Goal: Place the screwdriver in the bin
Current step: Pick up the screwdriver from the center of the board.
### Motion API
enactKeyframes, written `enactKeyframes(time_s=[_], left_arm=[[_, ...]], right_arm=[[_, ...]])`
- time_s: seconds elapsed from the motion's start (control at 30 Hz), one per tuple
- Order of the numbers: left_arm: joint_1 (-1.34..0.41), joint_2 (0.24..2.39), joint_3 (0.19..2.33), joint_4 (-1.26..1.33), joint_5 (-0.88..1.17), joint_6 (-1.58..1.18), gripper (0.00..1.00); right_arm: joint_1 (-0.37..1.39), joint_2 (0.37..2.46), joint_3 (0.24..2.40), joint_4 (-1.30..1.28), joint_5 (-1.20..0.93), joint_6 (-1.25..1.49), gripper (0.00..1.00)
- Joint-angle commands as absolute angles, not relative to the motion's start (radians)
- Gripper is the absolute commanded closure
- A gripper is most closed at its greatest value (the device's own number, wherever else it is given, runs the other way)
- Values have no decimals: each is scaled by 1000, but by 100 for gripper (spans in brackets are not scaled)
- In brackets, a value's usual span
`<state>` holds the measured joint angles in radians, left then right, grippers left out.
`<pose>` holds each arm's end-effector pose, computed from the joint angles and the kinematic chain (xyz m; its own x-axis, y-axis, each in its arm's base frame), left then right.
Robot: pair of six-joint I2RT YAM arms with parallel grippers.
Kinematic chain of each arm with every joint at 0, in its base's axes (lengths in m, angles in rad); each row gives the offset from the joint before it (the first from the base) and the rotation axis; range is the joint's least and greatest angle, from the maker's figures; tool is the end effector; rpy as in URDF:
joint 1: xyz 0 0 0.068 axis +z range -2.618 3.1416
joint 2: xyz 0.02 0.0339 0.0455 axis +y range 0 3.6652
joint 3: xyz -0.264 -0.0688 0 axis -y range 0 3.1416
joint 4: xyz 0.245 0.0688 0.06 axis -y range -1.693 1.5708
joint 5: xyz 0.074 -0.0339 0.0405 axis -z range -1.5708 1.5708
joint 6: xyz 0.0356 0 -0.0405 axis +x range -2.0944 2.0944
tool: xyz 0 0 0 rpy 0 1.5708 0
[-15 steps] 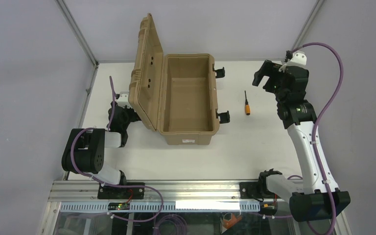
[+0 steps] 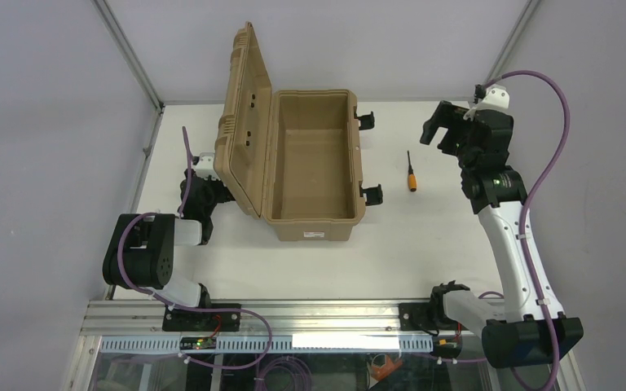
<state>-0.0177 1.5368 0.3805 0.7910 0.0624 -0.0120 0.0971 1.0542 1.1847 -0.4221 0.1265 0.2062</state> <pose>0.2668 -0.0069 0.1381 -0.3581 -0.0056 -0.9337 0.0716 0.9969 -0.0335 0.2288 0.0178 0.4030 -0.2751 0.1773 -0.9449 0.0822 0.9836 0.1606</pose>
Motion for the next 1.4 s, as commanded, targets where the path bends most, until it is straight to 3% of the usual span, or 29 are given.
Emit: enactKeyframes(time_s=[0.0, 0.77, 1.37], left_arm=[[-12, 1506, 374, 822, 85, -23, 1], [-12, 1506, 374, 822, 84, -23, 1], [-12, 1506, 374, 822, 84, -23, 1]], right_arm=[[103, 1078, 1282, -476, 153, 185, 1], [85, 1567, 1771, -903, 74, 162, 1], [53, 1889, 1734, -913, 32, 160, 7]])
